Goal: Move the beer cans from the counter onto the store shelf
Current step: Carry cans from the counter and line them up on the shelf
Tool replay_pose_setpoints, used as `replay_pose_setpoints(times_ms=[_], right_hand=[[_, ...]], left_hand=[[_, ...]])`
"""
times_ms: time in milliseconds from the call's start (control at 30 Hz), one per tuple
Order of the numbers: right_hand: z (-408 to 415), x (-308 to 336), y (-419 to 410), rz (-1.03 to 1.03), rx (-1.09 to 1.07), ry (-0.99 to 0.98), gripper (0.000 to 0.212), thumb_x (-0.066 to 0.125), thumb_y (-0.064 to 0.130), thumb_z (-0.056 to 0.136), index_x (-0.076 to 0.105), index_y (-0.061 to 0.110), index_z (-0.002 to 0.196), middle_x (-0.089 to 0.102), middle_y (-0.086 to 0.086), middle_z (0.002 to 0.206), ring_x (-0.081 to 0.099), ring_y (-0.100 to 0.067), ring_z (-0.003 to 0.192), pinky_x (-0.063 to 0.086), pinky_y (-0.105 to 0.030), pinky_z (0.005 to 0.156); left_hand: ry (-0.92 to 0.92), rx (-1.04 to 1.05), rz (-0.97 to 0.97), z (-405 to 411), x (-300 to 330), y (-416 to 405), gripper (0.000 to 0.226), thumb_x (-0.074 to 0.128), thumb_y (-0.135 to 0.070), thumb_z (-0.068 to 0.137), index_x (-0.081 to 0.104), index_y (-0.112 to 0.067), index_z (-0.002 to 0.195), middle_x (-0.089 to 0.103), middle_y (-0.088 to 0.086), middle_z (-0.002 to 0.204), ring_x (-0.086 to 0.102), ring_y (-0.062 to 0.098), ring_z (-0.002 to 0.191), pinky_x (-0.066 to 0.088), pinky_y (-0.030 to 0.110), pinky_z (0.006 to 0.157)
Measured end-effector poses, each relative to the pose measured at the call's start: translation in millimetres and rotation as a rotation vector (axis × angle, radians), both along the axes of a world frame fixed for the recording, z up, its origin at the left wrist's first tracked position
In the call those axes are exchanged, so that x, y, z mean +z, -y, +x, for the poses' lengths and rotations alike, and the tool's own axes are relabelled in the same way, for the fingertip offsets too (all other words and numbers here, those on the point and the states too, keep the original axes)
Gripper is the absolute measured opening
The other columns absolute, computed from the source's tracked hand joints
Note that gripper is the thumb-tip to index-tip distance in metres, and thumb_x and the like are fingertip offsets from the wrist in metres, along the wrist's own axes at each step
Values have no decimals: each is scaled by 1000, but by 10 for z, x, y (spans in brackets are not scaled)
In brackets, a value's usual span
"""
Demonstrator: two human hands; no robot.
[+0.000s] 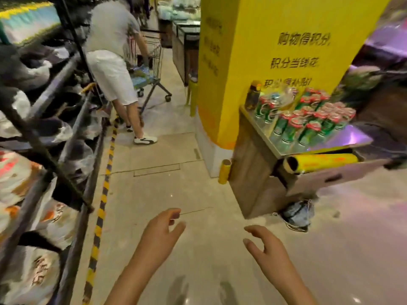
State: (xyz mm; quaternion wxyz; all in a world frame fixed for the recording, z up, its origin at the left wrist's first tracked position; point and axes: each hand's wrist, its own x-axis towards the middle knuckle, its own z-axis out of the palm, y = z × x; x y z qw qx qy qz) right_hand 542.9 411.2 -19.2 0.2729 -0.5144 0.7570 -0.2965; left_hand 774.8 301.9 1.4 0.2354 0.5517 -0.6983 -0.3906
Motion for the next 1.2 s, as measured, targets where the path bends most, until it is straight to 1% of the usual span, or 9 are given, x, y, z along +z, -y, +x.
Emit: replay_pose_setpoints(times_ms=[100, 300, 400, 500, 600, 733, 833, 1000, 1200], right_hand=[[-739, 50, -250, -15, -109, -8, 22, 61, 25, 90, 53, 35, 107, 56, 19, 109, 51, 2, 101, 33, -3, 77], [-1901, 55, -545, 1, -256, 15, 22, 62, 21, 89, 58, 28, 110, 60, 14, 110, 54, -4, 105, 32, 3, 76], [-2310, 49, -449, -9, -282, 43, 25, 60, 22, 90, 59, 26, 115, 59, 14, 112, 52, -3, 108, 36, -10, 82], [-2649, 60, -174, -40, -286, 66, 24, 59, 23, 91, 59, 25, 115, 59, 14, 113, 52, -3, 110, 36, -18, 88], [-3008, 69, 235, -71, -261, 68, 25, 57, 23, 92, 59, 24, 117, 58, 14, 113, 51, 0, 108, 37, -16, 90], [-3512, 110, 812, -84, -241, 54, 26, 56, 22, 93, 57, 24, 118, 56, 14, 112, 49, 1, 103, 34, -1, 81], [-3909, 106, 1129, -73, -246, 45, 25, 58, 21, 91, 58, 23, 117, 56, 11, 110, 50, -3, 100, 33, 2, 75], [-4562, 1, 1550, -39, -323, 99, 24, 61, 15, 89, 58, 26, 110, 59, 7, 110, 54, -12, 104, 36, -17, 82], [-5174, -223, 1967, 6, -298, 177, 27, 67, 13, 85, 55, 28, 103, 61, 3, 110, 57, -16, 104, 40, -10, 74]], left_hand=[[-43, -109, 11, -989, 62, -68, 31, 61, -25, 89, 56, -25, 119, 59, -11, 110, 57, 8, 103, 41, 21, 85], [-96, -255, 79, -2430, 97, -256, 29, 59, -29, 89, 50, -36, 117, 55, -21, 108, 53, 0, 102, 39, 12, 80], [-91, -265, 133, -2779, 42, -180, 29, 61, -27, 88, 53, -35, 114, 59, -18, 108, 55, 2, 102, 44, 20, 86], [-84, -240, 188, -3002, -6, 53, 24, 63, -23, 87, 54, -40, 102, 62, -14, 105, 58, 7, 101, 47, 28, 89], [-81, -187, 193, -3257, -81, 411, 23, 63, -19, 87, 58, -30, 106, 63, -8, 105, 59, 13, 101, 45, 27, 86], [-96, -113, 170, -3746, -154, 1015, 27, 62, -16, 87, 59, -18, 114, 64, 1, 107, 59, 17, 102, 39, 25, 84], [-104, -122, 171, -4212, -153, 1425, 28, 61, -17, 88, 58, -19, 116, 63, 0, 108, 58, 12, 97, 40, 18, 77], [-76, -216, 121, -5012, -82, 1939, 28, 59, -20, 90, 57, -22, 118, 61, -5, 109, 57, 8, 99, 40, 15, 76], [-62, -229, 149, -5573, -161, 2223, 28, 58, -24, 90, 51, -31, 116, 58, -13, 106, 55, 1, 101, 42, 15, 81]])
